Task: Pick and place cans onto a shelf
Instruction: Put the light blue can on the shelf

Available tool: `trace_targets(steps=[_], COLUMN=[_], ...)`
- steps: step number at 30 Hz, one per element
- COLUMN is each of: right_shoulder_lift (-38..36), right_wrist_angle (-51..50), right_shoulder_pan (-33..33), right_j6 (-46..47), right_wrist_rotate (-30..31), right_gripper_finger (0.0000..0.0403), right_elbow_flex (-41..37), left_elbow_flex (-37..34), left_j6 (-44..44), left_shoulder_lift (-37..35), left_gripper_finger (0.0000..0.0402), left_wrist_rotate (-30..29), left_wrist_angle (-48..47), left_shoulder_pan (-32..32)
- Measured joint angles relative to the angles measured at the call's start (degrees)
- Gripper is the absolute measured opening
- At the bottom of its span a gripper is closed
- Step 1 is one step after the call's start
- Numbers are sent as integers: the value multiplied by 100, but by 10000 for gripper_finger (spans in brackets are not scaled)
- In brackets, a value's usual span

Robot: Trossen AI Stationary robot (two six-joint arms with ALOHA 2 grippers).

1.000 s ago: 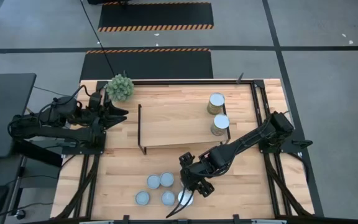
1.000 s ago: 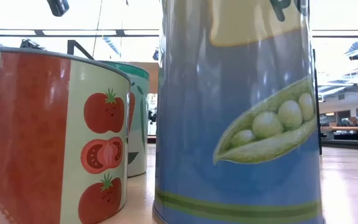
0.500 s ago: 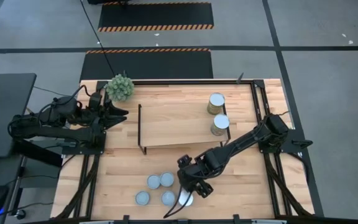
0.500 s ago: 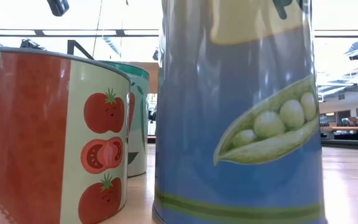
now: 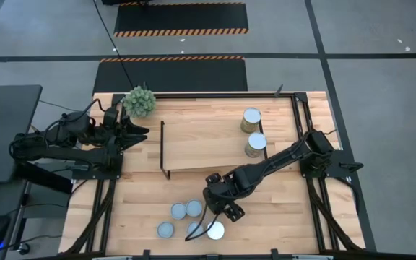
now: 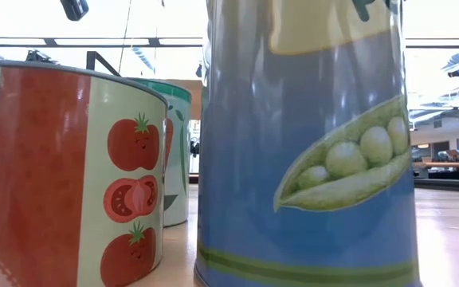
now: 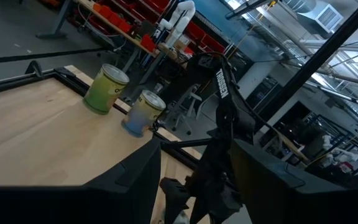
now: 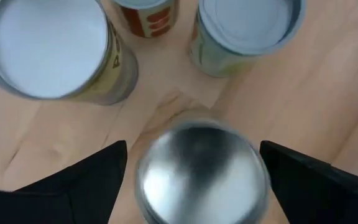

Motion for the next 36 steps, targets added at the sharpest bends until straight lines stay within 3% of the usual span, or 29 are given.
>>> trace_targets(steps=[7,22,30,36], right_shoulder_lift=[15,17,15,20], right_wrist_angle=[-95,-54,192,-82], right_shoulder_pan=[-124,-109,-107,-102], right_j6=[-151,-407,-464,-379], right_wrist_rotate=[-46,51,158,169], right_gripper_finger=[351,359,319,318], right_elbow_flex=[2,-288,-450,-192], left_elbow_flex=[-1,-2,-2,-2], left_j6=[-3,-4,-4,-4], left_shoulder_lift=[0,-2,-2,-2], left_gripper_finger=[201,201,201,201], left_wrist_rotate=[4,144,145,144], left_wrist_angle=[3,92,91,90], left_shoulder_pan=[0,-2,-2,-2])
